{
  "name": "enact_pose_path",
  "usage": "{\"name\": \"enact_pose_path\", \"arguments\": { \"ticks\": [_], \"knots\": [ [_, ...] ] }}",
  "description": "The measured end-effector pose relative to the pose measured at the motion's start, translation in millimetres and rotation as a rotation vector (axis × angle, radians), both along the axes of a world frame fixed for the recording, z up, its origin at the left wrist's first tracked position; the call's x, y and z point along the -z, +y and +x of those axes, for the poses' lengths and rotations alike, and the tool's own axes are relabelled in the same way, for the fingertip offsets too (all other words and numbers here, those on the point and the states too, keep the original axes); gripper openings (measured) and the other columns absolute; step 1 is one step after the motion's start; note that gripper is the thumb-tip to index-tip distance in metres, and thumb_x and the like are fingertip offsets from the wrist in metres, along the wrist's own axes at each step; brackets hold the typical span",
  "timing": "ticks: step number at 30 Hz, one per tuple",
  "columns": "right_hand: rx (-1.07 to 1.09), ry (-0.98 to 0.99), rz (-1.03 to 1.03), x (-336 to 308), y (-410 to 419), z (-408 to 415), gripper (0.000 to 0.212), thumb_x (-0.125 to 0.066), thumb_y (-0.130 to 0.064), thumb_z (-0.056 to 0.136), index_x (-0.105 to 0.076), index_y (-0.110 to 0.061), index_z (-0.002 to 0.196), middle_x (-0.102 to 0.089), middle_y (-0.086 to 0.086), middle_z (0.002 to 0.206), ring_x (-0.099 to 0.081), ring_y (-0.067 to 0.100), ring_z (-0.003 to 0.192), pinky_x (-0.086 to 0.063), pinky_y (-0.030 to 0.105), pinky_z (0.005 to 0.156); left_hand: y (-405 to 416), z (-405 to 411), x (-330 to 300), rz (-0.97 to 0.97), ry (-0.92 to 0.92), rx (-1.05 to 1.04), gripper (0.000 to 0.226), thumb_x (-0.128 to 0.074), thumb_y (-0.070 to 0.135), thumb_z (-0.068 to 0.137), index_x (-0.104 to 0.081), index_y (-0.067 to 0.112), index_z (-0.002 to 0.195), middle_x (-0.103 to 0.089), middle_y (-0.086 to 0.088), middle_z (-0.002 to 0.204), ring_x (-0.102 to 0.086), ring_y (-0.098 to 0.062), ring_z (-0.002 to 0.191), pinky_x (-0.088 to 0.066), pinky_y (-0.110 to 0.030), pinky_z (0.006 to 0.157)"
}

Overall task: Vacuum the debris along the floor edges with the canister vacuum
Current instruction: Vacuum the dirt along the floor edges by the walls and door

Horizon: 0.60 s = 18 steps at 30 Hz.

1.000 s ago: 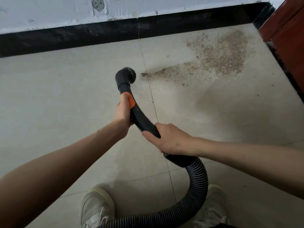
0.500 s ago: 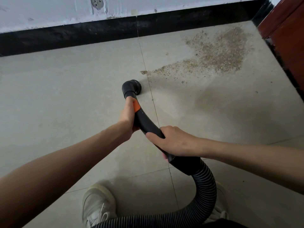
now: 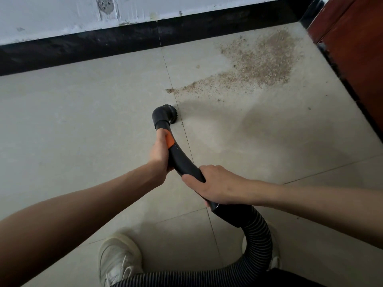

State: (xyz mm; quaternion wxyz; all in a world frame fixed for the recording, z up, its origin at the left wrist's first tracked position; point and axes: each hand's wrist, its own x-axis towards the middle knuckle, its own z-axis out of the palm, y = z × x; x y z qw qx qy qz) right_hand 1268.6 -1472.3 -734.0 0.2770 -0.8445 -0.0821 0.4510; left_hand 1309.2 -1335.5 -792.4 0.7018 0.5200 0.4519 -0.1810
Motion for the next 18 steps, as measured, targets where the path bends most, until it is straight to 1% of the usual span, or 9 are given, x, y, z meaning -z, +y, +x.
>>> {"name": "enact_pose_path", "arguments": {
  "ticks": [3, 6, 7, 10, 12, 15, 16, 18],
  "knots": [
    [-0.031, 0.034, 0.025, 1, 3, -1, 0.046, -0.037, -0.054, 0.098, -0.050, -0.012, 0.083, -0.067, 0.003, 0.066, -0.062, 0.017, 0.062, -0.053, 0.029, 0.067, 5, -7, 3, 0.016, -0.016, -0.067, 0.028, -0.046, 0.045, 0.090, -0.051, 0.018, 0.088, -0.056, -0.005, 0.084, -0.055, -0.018, 0.077, -0.044, -0.032, 0.059],
    [-0.059, 0.041, 0.038, 1, 7, 1, 0.044, -0.037, -0.053, 0.098, -0.047, -0.014, 0.080, -0.064, 0.000, 0.062, -0.058, 0.012, 0.054, -0.047, 0.022, 0.057, 11, -12, 4, 0.031, -0.034, -0.115, 0.027, -0.046, 0.045, 0.090, -0.052, 0.018, 0.089, -0.057, -0.005, 0.085, -0.055, -0.019, 0.078, -0.044, -0.031, 0.061],
    [-0.067, 0.036, 0.042, 1, 8, 1, 0.044, -0.037, -0.052, 0.099, -0.047, -0.014, 0.079, -0.064, 0.001, 0.062, -0.058, 0.012, 0.053, -0.046, 0.021, 0.056, 12, -12, 4, 0.037, -0.038, -0.119, 0.027, -0.046, 0.044, 0.090, -0.052, 0.018, 0.088, -0.057, -0.004, 0.085, -0.055, -0.019, 0.078, -0.044, -0.031, 0.061],
    [-0.068, 0.008, 0.050, 1, 10, 3, 0.045, -0.037, -0.052, 0.099, -0.048, -0.012, 0.080, -0.065, 0.003, 0.062, -0.059, 0.013, 0.054, -0.050, 0.025, 0.061, 13, -8, 2, 0.006, -0.037, -0.106, 0.029, -0.046, 0.044, 0.090, -0.052, 0.015, 0.093, -0.055, -0.004, 0.081, -0.054, -0.018, 0.074, -0.044, -0.031, 0.059],
    [-0.046, -0.027, 0.049, 3, 9, 8, 0.046, -0.037, -0.052, 0.098, -0.050, -0.012, 0.080, -0.065, 0.003, 0.060, -0.059, 0.012, 0.052, -0.053, 0.028, 0.066, 11, -1, -1, -0.016, -0.036, -0.065, 0.031, -0.048, 0.044, 0.090, -0.052, 0.014, 0.096, -0.056, -0.005, 0.084, -0.055, -0.019, 0.076, -0.045, -0.032, 0.059],
    [0.001, -0.084, 0.056, 4, 7, 22, 0.046, -0.039, -0.051, 0.098, -0.051, -0.013, 0.076, -0.067, 0.003, 0.058, -0.058, 0.005, 0.045, -0.051, 0.025, 0.066, 3, 14, -7, -0.004, -0.068, -0.030, 0.027, -0.048, 0.040, 0.091, -0.050, 0.013, 0.086, -0.051, -0.004, 0.078, -0.053, -0.017, 0.070, -0.046, -0.030, 0.058],
    [0.014, -0.100, 0.058, 4, 7, 27, 0.047, -0.039, -0.051, 0.098, -0.051, -0.013, 0.075, -0.068, 0.005, 0.059, -0.058, 0.005, 0.046, -0.051, 0.025, 0.067, 1, 20, -10, -0.009, -0.077, -0.033, 0.026, -0.049, 0.038, 0.091, -0.049, 0.013, 0.083, -0.049, -0.003, 0.075, -0.051, -0.017, 0.067, -0.045, -0.030, 0.058],
    [0.034, -0.120, 0.052, 6, 10, 38, 0.049, -0.039, -0.050, 0.099, -0.051, -0.012, 0.072, -0.070, 0.007, 0.061, -0.060, 0.011, 0.053, -0.051, 0.026, 0.069, 1, 32, -14, -0.013, -0.084, -0.026, 0.024, -0.049, 0.034, 0.091, -0.047, 0.013, 0.081, -0.046, -0.002, 0.073, -0.048, -0.016, 0.065, -0.044, -0.029, 0.057]
  ]
}}
